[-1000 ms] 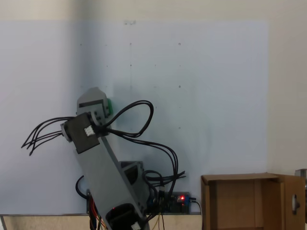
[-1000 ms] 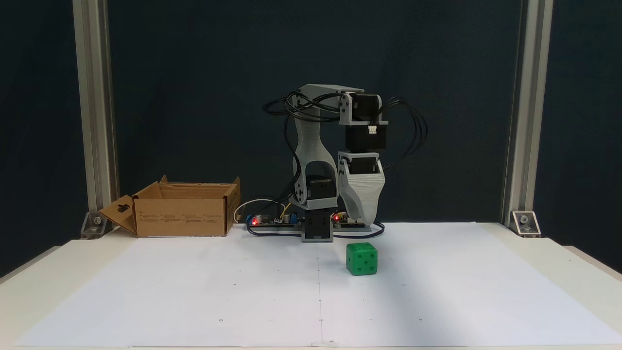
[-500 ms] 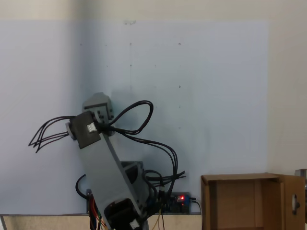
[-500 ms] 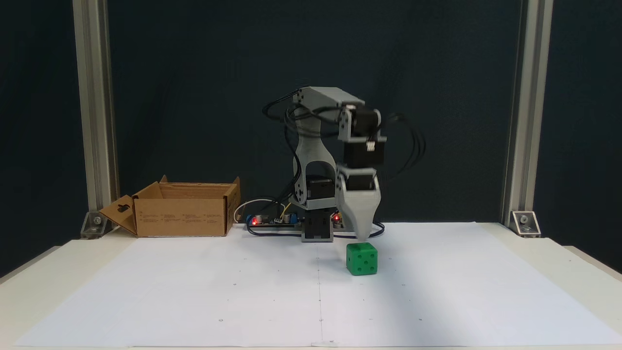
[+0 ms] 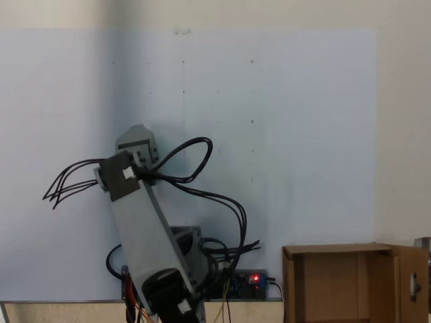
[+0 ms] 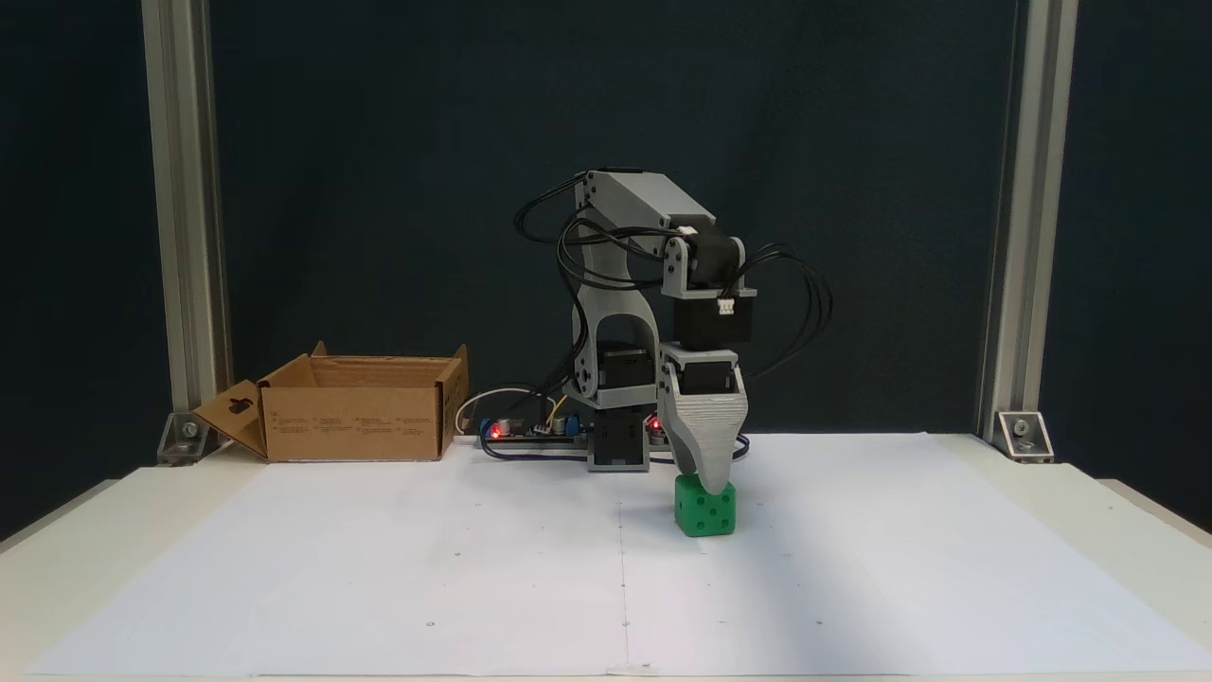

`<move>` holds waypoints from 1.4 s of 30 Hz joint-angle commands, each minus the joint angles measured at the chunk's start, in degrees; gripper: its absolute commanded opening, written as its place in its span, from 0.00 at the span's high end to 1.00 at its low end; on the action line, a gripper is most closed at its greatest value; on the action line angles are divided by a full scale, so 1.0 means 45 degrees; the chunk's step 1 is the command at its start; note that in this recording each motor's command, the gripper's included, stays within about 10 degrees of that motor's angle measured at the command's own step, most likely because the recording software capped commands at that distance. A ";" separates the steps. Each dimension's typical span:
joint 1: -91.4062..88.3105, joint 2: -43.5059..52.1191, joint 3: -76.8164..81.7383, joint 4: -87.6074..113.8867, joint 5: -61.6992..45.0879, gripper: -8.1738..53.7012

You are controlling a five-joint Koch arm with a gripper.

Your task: Grasp a green dice and put it in the bin.

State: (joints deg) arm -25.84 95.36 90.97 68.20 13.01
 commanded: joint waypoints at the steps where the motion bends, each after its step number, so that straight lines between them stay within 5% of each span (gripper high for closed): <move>1: -0.0117 -0.0078 -0.0176 -0.0254 0.0137 0.17; 21: 0.0078 -0.1719 -0.0156 -0.0762 0.0195 0.20; 37: 0.0078 -0.1895 0.0957 -0.1875 0.0371 0.44; 42: 0.0078 -0.1816 0.1211 -0.2129 0.0547 0.67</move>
State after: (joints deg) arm -25.49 86.92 96.15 58.71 13.01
